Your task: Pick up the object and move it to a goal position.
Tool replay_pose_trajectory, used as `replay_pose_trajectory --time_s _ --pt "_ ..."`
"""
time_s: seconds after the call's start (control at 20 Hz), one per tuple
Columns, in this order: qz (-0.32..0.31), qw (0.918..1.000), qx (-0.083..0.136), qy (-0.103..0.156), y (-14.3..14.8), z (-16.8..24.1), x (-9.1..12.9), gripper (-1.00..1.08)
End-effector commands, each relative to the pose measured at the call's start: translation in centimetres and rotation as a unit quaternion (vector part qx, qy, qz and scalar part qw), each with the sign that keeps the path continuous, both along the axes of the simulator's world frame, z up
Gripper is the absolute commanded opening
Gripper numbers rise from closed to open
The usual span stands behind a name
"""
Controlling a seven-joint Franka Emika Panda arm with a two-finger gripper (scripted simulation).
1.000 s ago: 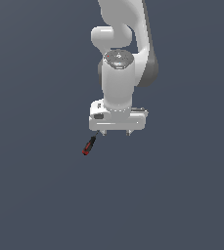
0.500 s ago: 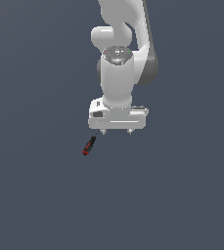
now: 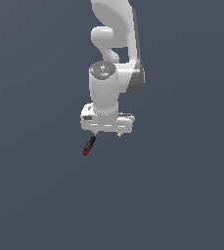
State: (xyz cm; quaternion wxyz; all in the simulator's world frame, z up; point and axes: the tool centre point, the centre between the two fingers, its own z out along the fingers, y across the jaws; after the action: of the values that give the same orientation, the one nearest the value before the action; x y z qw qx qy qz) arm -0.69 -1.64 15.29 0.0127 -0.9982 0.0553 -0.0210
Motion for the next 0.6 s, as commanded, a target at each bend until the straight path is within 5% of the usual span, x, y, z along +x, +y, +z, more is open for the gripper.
replay_pose_trajectory --time_s 0.0,0.55 --pt "-0.024 0.9997 -0.001 0.005 -1.7 -1.9 -1.1 1.00" --pt "-0.112 0.9934 -0.008 0.021 -7.7 -8.2 -6.3 1.00"
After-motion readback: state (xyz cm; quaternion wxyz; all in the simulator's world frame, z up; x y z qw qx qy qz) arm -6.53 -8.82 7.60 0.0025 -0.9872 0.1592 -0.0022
